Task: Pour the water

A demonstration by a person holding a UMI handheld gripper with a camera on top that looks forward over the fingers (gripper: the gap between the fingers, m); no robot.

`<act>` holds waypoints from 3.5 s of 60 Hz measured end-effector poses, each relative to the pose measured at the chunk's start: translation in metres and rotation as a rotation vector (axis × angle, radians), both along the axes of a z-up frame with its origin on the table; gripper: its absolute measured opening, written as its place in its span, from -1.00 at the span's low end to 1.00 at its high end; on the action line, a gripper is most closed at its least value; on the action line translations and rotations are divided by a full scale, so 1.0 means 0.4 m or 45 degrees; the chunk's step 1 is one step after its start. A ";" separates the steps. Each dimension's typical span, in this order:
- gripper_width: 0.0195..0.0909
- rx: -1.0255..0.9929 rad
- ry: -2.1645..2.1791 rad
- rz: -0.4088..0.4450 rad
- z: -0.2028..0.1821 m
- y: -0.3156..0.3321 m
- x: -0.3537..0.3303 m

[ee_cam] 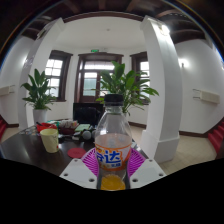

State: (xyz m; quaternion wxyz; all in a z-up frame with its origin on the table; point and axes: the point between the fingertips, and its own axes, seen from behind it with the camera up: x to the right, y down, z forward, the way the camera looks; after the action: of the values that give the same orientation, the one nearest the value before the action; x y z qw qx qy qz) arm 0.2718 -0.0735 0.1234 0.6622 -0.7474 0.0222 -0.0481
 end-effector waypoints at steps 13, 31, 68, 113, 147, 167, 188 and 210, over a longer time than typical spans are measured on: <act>-0.66 -0.046 -0.144 0.041 0.006 0.021 -0.036; -0.65 -0.164 -1.059 0.212 0.074 0.226 -0.195; -0.64 -0.156 -2.601 0.247 0.139 0.475 -0.391; -0.61 -0.091 -1.123 0.338 0.171 0.474 -0.428; -0.55 -0.091 0.012 0.465 -0.009 0.523 -0.421; -0.29 -0.022 0.049 0.408 0.004 0.509 -0.402; 0.68 -0.108 0.144 0.346 -0.026 0.370 -0.388; 0.76 -0.126 0.056 0.168 0.014 0.035 -0.381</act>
State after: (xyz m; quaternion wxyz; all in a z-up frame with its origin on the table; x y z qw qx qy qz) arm 0.1195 -0.0595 0.1288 0.6256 -0.7799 -0.0150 0.0109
